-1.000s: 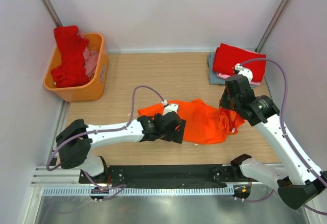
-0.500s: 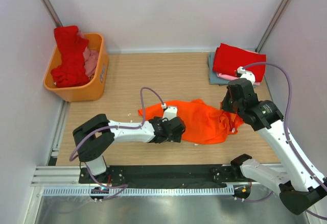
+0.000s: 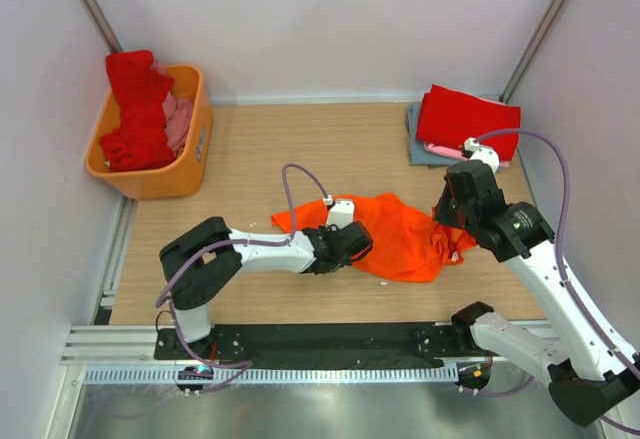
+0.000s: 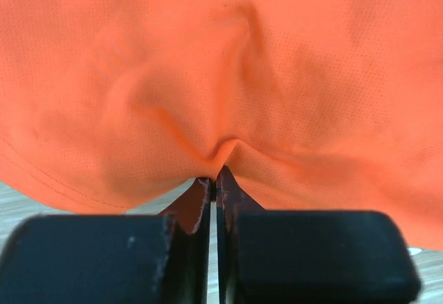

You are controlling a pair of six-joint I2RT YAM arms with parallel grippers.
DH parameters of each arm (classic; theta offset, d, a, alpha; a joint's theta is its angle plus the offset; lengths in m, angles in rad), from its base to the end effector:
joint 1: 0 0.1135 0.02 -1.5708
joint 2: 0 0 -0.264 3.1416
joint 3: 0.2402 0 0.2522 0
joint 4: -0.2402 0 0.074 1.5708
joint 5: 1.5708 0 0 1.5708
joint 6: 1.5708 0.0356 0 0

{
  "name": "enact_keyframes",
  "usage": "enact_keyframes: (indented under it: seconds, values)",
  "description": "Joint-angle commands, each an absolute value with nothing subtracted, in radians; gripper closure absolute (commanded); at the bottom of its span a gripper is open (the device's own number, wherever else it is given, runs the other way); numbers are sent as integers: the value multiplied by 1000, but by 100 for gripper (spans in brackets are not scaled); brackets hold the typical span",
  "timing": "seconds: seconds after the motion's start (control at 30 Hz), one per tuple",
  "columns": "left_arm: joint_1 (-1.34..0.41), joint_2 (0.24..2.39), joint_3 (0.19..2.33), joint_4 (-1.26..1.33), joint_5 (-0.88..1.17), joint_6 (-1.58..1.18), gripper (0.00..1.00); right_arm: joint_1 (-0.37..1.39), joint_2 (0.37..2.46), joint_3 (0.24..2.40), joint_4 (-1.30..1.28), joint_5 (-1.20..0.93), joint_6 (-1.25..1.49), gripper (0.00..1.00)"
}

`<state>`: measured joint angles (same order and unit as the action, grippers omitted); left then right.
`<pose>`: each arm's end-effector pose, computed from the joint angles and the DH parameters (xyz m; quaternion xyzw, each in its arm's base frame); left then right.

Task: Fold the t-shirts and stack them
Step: Flatten the tshirt out

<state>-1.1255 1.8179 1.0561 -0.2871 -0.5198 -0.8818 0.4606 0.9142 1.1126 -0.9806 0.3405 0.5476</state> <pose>0.1691 -0.3132 0.1529 0.0477 0.9348 -0.0769 0.3434 0.1517 0.0620 0.3539 0.1046 0.9062 0.0459 0.4071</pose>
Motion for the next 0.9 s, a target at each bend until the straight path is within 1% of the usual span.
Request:
enact_keyframes:
  seconds: [0.0, 0.07, 0.1, 0.13, 0.27, 0.33, 0.37, 0.4, 0.43, 0.47, 0.5, 0.53, 0.57, 0.6, 0.63, 0.67, 0.7, 0.73, 0.77, 0.8, 0.83, 0.87]
  values:
    - [-1130, 1752, 1089, -342, -511, -871, 100, 457, 884, 1123, -997, 356, 537, 99]
    - [-1150, 1651, 1141, -513, -505, -868, 100, 457, 871, 1156, -1017, 376, 544, 99]
    - [-1161, 1620, 1213, -582, -503, -867, 100, 457, 871, 1172, -1057, 393, 551, 99]
    - [-1170, 1588, 1250, -706, -502, -861, 100, 457, 870, 1207, -1074, 414, 557, 99]
    - [-1195, 1450, 1432, -914, -506, -858, 100, 457, 853, 1262, -1111, 405, 572, 99]
    - [-1190, 1447, 1495, -990, -502, -833, 100, 457, 857, 1287, -1108, 402, 571, 99]
    - [-1163, 1460, 1538, -1020, -491, -797, 100, 457, 865, 1293, -1094, 405, 568, 99]
    - [-1141, 1497, 1625, -1046, -480, -764, 100, 457, 897, 1299, -1088, 411, 549, 99]
    - [-1109, 1524, 1667, -1074, -427, -731, 100, 457, 917, 1313, -1080, 423, 542, 99]
    - [-1013, 1555, 1740, -1081, -387, -697, 100, 457, 946, 1319, -1060, 446, 528, 99]
    - [-953, 1625, 1774, -1081, -336, -634, 100, 456, 974, 1325, -1046, 451, 514, 99]
    - [-890, 1669, 1807, -1069, -222, -606, 100, 440, 1041, 1342, -1034, 453, 487, 99]
    - [-768, 1715, 1874, -1062, -154, -577, 100, 424, 1072, 1348, -999, 418, 474, 99]
    - [-715, 1783, 1922, -1065, -114, -521, 100, 402, 1101, 1351, -970, 378, 462, 99]
    - [-622, 1933, 1981, -1098, -62, -490, 95, 335, 1168, 1342, -936, 336, 431, 99]
    - [-582, 2044, 2137, -1136, -54, -473, 84, 295, 1207, 1342, -895, 216, 423, 99]
    - [-549, 2151, 2258, -1194, -42, -460, 72, 260, 1257, 1348, -887, 159, 416, 99]
    - [-523, 2389, 2399, -1370, -6, -428, 48, 221, 1332, 1359, -876, 117, 407, 99]
    - [-494, 2448, 2572, -1437, 32, -422, 43, 183, 1369, 1364, -858, 71, 403, 99]
    - [-492, 2444, 2525, -1412, 47, -439, 36, 169, 1396, 1368, -854, 13, 396, 99]
    - [-497, 2413, 2461, -1335, 51, -428, 32, 166, 1414, 1371, -850, -27, 391, 99]
    - [-520, 2322, 2293, -1281, 40, -434, 30, 164, 1436, 1370, -845, -35, 385, 99]
